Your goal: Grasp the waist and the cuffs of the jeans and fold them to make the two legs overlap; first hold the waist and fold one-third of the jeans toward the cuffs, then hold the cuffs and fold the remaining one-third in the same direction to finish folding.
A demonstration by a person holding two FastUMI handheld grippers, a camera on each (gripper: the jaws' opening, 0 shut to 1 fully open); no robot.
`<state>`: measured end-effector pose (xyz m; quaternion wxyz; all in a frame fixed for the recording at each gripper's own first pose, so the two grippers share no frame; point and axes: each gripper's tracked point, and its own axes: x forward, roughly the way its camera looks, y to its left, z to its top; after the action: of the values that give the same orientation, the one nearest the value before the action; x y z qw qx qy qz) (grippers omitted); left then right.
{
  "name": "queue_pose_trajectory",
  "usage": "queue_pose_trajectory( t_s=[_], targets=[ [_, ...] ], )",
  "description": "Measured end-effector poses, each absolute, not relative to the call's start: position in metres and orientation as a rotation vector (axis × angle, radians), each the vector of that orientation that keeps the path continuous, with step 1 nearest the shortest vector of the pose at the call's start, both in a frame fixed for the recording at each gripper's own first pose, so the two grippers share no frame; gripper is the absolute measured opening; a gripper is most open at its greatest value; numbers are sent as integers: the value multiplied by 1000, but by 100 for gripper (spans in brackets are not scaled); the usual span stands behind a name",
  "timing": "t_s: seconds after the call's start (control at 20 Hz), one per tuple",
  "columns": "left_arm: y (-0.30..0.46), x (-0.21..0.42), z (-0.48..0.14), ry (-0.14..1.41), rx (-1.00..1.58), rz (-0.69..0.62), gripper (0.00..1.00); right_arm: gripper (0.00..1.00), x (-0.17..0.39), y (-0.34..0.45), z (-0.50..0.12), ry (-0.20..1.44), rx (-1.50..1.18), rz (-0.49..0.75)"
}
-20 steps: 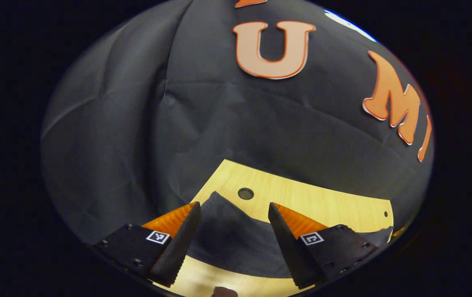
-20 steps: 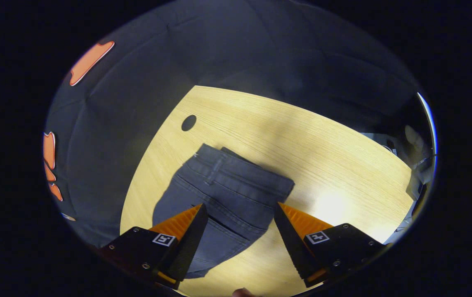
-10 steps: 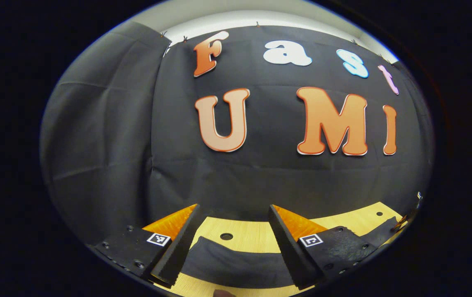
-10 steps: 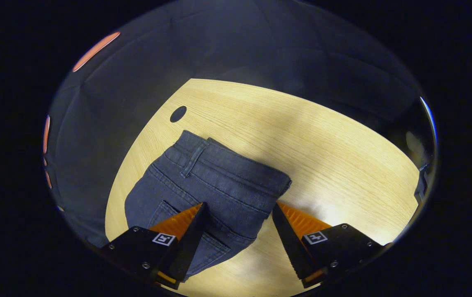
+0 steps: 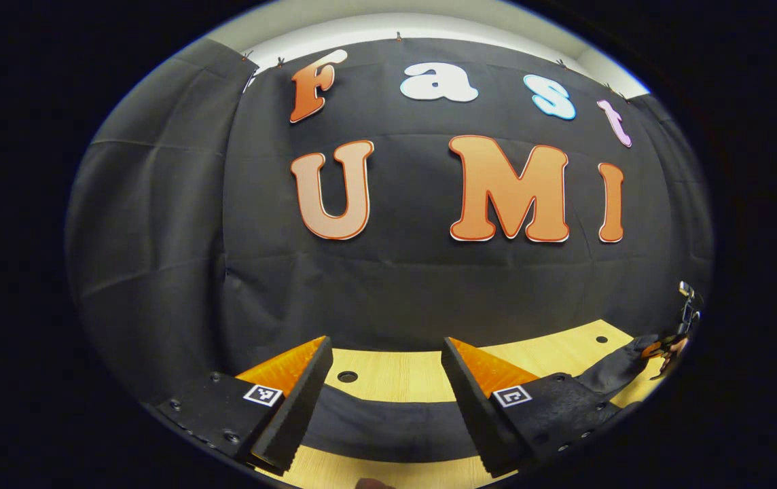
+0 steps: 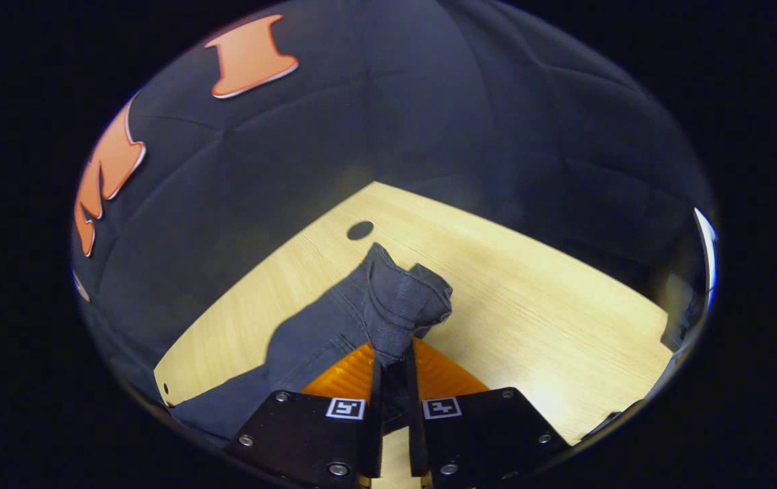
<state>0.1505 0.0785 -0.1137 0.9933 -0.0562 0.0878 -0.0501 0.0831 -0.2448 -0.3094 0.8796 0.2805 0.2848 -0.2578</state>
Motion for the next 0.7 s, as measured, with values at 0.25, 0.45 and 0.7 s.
queue_pose_trajectory(
  t_s=[0.25,0.45,0.7],
  targets=[
    [91,144,-118,179,-144,-107,96,13,59,-223,-269,534,416,-466],
    [104,142,-139,229,-160,-82,97,27,38,-227,-322,711,624,-567],
    [97,145,-154,285,-149,-66,95,99,30,-277,-368,753,824,-689]
  ],
)
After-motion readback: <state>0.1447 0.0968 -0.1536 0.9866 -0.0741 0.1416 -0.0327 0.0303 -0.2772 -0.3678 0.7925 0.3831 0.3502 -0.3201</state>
